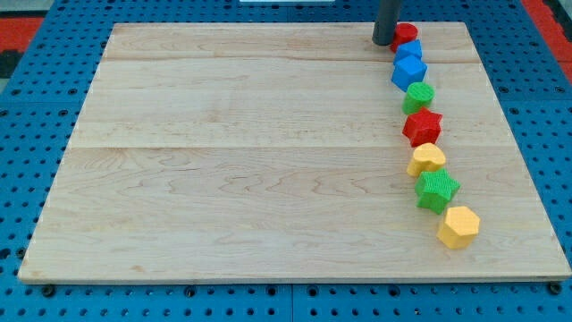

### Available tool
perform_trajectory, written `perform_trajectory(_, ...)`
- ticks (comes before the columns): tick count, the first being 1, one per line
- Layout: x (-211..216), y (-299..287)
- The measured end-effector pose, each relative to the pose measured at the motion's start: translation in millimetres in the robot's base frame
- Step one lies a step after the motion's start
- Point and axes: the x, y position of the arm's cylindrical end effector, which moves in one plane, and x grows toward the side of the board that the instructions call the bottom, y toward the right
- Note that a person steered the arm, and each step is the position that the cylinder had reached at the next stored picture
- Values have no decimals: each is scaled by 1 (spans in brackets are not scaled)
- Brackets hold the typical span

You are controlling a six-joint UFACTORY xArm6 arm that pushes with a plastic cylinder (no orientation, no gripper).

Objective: Place arm left to the yellow heart

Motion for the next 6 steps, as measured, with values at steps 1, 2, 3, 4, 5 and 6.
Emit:
perform_trajectory(1,0,0)
perform_trajectory(2,0,-1)
perform_trajectory(3,4,-16)
perform_trajectory(4,32,-42)
perform_trajectory(5,97,-51)
perform_trajectory(6,173,-49)
